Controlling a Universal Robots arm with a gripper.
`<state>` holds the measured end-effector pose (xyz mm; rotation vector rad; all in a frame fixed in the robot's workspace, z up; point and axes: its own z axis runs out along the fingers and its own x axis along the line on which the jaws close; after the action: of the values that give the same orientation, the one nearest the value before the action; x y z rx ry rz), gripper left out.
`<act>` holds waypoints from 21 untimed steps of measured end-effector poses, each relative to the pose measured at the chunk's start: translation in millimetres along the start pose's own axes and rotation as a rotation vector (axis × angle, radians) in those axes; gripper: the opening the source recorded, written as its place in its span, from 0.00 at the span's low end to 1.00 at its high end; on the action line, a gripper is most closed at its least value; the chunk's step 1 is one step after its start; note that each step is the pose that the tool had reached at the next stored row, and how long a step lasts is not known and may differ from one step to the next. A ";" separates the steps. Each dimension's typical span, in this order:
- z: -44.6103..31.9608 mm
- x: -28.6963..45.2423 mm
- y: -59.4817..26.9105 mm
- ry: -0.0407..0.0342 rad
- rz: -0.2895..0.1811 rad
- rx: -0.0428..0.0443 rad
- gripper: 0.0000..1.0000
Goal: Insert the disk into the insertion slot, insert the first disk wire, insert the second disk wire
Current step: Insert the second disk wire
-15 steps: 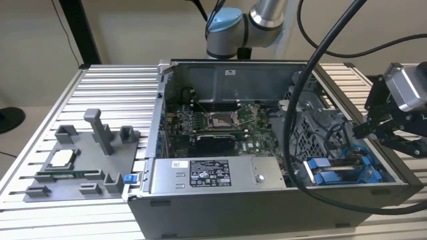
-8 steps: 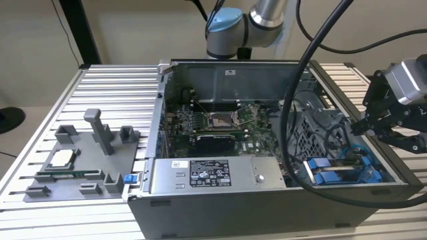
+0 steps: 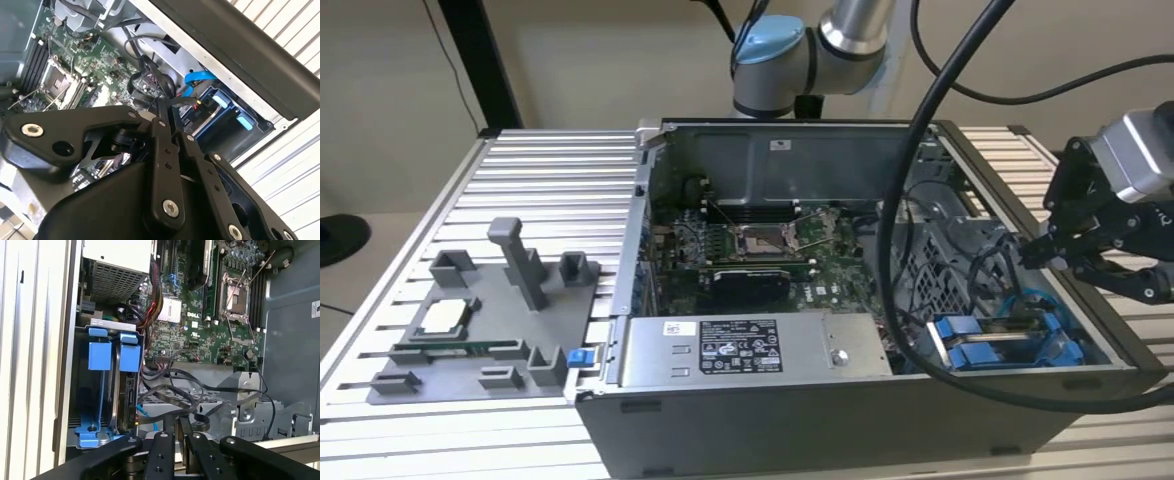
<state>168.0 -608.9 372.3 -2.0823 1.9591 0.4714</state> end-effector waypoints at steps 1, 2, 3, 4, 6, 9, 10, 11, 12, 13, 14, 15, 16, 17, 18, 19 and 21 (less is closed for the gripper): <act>-0.1 -0.1 0.0 -0.0004 0.000 0.0001 0.00; -0.1 0.0 0.0 -0.0010 0.000 0.0001 0.00; 0.0 0.0 0.0 -0.0002 0.000 0.0001 0.00; -0.1 0.0 0.0 0.0064 0.001 -0.0005 0.00; -0.1 0.0 0.1 0.0356 0.003 -0.0026 0.00; 0.2 -0.7 0.3 0.0801 0.006 -0.0050 0.00; 0.8 -1.9 0.6 0.0876 0.006 -0.0054 0.00; 1.4 -3.7 0.9 0.0903 0.007 -0.0055 0.00; 2.2 -6.0 1.2 0.0911 0.007 -0.0056 0.00; 3.0 -8.5 1.6 0.0913 0.007 -0.0055 0.00; 3.4 -10.7 2.1 0.0915 0.007 -0.0053 0.00; 3.2 -12.2 2.8 0.0917 0.007 -0.0054 0.00; 1.8 -13.4 3.9 0.0934 0.007 -0.0054 0.00; 1.3 -13.8 5.1 0.0960 0.007 -0.0055 0.00; 1.0 -14.1 6.7 0.0995 0.007 -0.0057 0.00; 0.8 -14.4 8.7 0.1029 0.007 -0.0059 0.00; 1.2 -15.5 13.9 0.1091 0.008 -0.0060 0.00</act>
<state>153.3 -595.2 377.9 -2.1471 2.0284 0.3730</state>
